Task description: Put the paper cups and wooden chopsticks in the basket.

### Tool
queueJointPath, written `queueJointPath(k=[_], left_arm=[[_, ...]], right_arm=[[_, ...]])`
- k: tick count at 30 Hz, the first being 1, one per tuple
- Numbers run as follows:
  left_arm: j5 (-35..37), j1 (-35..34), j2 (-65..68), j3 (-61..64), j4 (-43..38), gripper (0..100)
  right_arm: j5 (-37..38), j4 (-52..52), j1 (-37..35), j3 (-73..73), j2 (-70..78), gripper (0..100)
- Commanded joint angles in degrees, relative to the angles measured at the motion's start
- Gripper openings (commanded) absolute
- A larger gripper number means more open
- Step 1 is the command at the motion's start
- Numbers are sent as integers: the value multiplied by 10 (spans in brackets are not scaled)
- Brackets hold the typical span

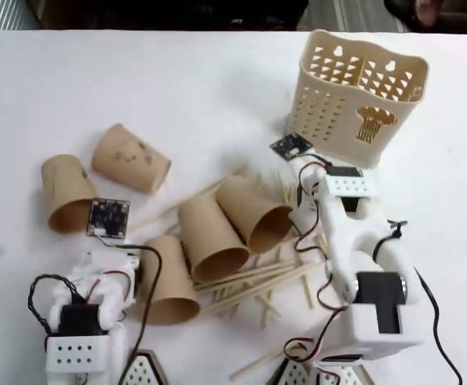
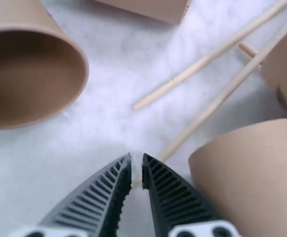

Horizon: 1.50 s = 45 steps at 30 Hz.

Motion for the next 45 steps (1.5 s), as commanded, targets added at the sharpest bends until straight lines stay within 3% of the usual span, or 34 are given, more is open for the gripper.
queueJointPath(k=[1,6,9,19,25,31,35,42,45], left_arm=[[1,3,-3,-4,-1,61],[1,3,-3,-4,-1,61],[1,3,-3,-4,-1,61],[1,3,-3,-4,-1,61],[1,3,-3,-4,-1,61],[1,3,-3,-4,-1,61],[1,3,-3,-4,-1,61],[1,3,-3,-4,-1,61],[1,3,-3,-4,-1,61]], right_arm=[[1,-35,2,-4,18,116],[4,-33,1,-20,36,108],[4,-33,1,-22,40,12],[1,71,2,-34,-65,22],[0,125,1,-33,-216,176],[0,155,-34,-18,-296,191],[-6,138,-91,17,-304,191],[-52,9,-129,76,-304,190],[-50,-20,-131,89,-304,125]])
